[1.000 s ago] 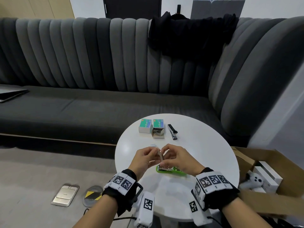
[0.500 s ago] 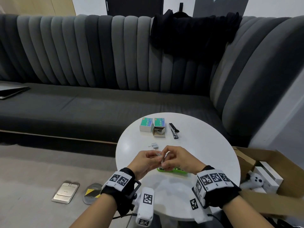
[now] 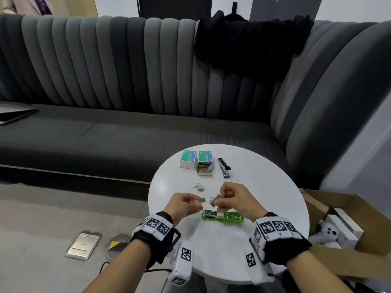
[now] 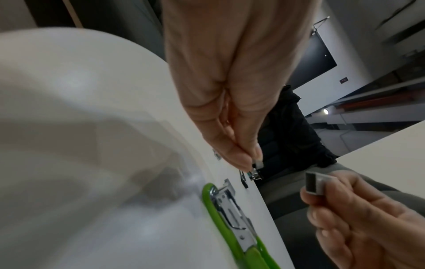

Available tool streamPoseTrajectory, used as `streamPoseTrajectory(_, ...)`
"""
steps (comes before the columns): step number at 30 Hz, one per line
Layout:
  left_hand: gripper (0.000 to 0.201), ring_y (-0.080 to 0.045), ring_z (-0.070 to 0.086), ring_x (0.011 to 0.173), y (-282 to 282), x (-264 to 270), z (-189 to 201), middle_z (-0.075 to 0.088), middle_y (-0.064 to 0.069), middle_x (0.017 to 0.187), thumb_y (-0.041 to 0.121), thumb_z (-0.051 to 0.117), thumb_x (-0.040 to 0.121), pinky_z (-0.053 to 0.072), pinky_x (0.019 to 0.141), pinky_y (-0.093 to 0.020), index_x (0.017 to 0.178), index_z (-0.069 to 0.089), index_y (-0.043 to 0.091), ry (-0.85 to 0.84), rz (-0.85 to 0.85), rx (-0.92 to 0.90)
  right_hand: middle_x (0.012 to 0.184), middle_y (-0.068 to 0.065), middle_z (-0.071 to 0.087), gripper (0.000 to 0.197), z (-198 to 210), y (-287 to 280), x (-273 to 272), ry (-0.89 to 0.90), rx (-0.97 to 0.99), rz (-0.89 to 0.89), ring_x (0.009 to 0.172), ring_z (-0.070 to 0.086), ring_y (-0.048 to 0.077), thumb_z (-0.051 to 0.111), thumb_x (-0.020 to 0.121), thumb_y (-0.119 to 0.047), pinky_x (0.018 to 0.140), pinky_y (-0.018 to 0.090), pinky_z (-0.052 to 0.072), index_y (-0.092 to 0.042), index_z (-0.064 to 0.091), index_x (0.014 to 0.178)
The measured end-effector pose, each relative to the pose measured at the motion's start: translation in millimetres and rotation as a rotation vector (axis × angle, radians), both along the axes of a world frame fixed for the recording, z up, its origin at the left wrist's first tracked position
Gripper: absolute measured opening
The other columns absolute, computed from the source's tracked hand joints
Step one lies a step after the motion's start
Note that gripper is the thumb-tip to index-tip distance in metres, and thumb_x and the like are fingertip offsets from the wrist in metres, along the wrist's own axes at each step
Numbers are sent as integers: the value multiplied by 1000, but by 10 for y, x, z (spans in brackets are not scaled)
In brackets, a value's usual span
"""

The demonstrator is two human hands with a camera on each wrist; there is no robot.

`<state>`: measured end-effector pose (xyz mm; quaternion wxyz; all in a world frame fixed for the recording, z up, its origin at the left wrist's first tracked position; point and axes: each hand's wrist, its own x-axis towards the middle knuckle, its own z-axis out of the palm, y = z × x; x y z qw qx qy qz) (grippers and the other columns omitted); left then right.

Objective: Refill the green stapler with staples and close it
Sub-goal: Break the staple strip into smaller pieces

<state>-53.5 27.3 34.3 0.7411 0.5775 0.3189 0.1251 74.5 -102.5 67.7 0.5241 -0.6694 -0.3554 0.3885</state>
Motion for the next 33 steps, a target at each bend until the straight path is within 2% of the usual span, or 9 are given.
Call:
streamPoseTrajectory(3,16,-20,60,68,42,63,-56,57,-17,82,-16,53,81,56,56,-14,79,58,-1,42,12,14,60,2,72,29,-20,-21,10,-4,-4,-20,50,64,14,64,76,12,51,20,54,-7,45,68)
streamPoseTrajectory(7,16,-21,57,67,76,84,-143,56,-16,81,-14,52,83,55,53,-13,95,56,-4,48,40,60,61,1,71,29,-53,-66,53,-17,-14,-57,50,65,11,65,76,10,50,18,53,-8,44,69)
streamPoseTrajectory(11,17,-19,57,68,74,49,-194,57,-9,78,-10,56,82,55,58,-13,87,59,6,-3,36,195,61,1,71,25,-105,-90,88,-35,-23,-94,52,64,15,67,76,6,54,20,55,-10,48,75)
streamPoseTrajectory(15,22,-18,58,70,78,31,-238,57,-7,79,-11,59,80,55,61,-14,85,61,11,-45,8,203,72,13,68,20,-142,-80,78,-39,-9,-103,53,65,14,65,78,6,54,19,54,-10,54,75)
streamPoseTrajectory(20,34,-19,60,91,75,49,-237,58,-5,111,3,63,82,50,82,-25,114,59,13,123,73,480,77,14,66,16,-178,-57,54,-26,4,-98,53,65,7,57,84,6,54,15,53,-9,60,79)
streamPoseTrajectory(22,28,-18,59,94,3,58,-167,61,-6,112,9,61,85,48,83,-24,113,61,10,90,74,516,75,11,65,15,-179,-44,35,-13,13,-98,52,64,4,55,86,6,54,14,52,-8,62,82)
streamPoseTrajectory(26,19,-13,64,73,-220,64,-13,63,-12,91,13,50,92,54,70,-15,99,65,4,-85,-169,123,72,4,66,13,-171,-25,-27,-50,47,-120,52,62,1,57,85,3,57,12,52,-5,67,86)
streamPoseTrajectory(29,16,-7,64,60,-249,76,29,62,-9,80,11,52,90,54,64,-12,88,67,6,-127,-134,-32,71,5,68,13,-163,-15,-71,-76,81,-191,52,62,3,61,82,1,57,13,51,-9,69,80)
streamPoseTrajectory(33,16,-10,62,61,-217,78,43,63,-7,76,9,54,89,55,62,-13,88,68,3,-118,-107,-138,67,6,68,15,-155,-20,-115,-153,115,-219,54,61,7,66,78,0,55,15,50,-13,67,71)
